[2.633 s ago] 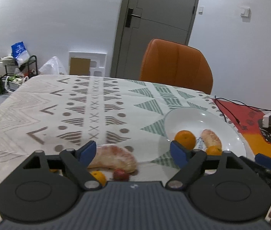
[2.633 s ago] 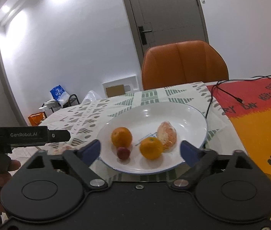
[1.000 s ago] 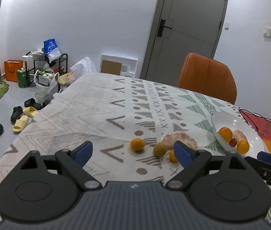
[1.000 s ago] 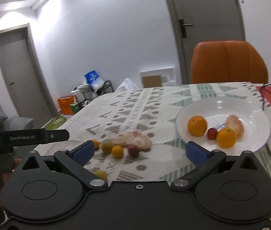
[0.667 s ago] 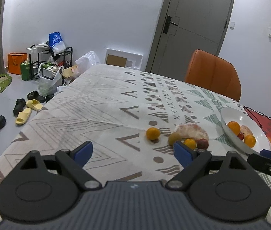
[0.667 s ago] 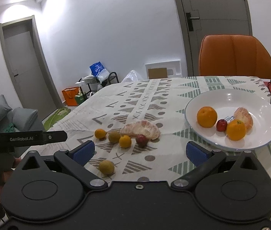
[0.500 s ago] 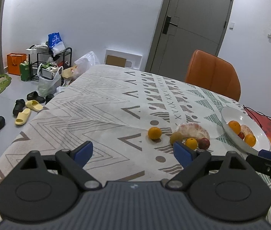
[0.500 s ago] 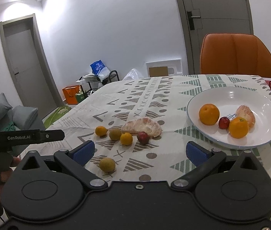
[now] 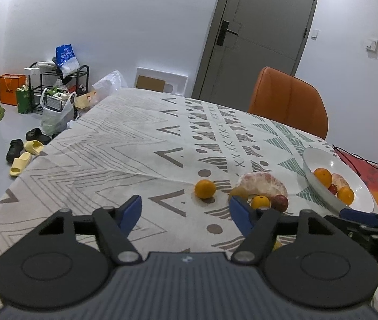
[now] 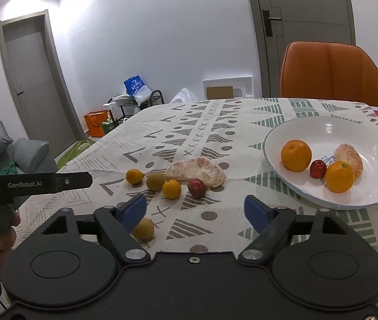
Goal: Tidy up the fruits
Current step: 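Withdraw both open tools from the plate back over the fruit pile, then grasp a small orange with the left tool while the right tool grasps a yellow-green fruit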
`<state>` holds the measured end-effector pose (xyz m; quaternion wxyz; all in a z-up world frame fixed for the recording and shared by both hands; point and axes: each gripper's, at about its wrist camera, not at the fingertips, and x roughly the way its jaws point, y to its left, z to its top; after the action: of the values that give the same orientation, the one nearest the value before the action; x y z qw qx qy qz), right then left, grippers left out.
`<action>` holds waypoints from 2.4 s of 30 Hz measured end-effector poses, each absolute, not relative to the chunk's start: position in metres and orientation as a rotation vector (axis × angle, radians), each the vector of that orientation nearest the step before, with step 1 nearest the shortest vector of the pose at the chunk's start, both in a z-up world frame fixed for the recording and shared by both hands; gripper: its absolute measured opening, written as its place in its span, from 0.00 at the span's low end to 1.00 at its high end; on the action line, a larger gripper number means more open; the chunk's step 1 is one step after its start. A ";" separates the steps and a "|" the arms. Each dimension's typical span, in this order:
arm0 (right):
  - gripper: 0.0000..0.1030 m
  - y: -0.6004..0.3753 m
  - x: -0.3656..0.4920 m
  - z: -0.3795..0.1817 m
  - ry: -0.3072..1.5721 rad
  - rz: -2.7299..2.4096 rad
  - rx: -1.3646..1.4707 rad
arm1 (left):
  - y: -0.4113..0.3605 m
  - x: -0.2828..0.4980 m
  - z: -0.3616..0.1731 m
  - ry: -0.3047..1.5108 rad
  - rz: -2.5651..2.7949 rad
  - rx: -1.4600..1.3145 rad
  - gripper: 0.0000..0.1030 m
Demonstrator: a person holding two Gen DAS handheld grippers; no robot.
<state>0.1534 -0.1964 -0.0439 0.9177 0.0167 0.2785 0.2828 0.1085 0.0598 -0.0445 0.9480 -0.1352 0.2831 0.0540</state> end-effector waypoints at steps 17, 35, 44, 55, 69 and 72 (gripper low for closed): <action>0.46 -0.172 0.181 -0.051 0.631 0.625 0.022 | 0.059 0.152 -0.061 0.612 0.075 -0.291 0.51; 0.39 -0.161 0.199 -0.050 0.650 0.635 0.023 | 0.060 0.180 -0.074 0.640 0.058 -0.292 0.21; 0.39 -0.134 0.202 -0.047 0.643 0.697 -0.002 | 0.074 0.169 -0.064 0.616 0.074 -0.312 0.21; 0.39 -0.102 0.214 -0.049 0.643 0.755 -0.096 | 0.092 0.156 -0.057 0.592 0.112 -0.335 0.21; 0.00 -0.103 0.216 -0.045 0.633 0.740 -0.144 | 0.086 0.154 -0.051 0.578 0.099 -0.331 0.21; 0.11 -0.104 0.215 -0.045 0.636 0.744 -0.127 | 0.085 0.153 -0.050 0.573 0.098 -0.330 0.21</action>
<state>0.2148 -0.1044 -0.0449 0.8806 -0.0612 0.3054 0.3573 0.1530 0.0846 -0.0496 0.9447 -0.1619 0.2811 0.0482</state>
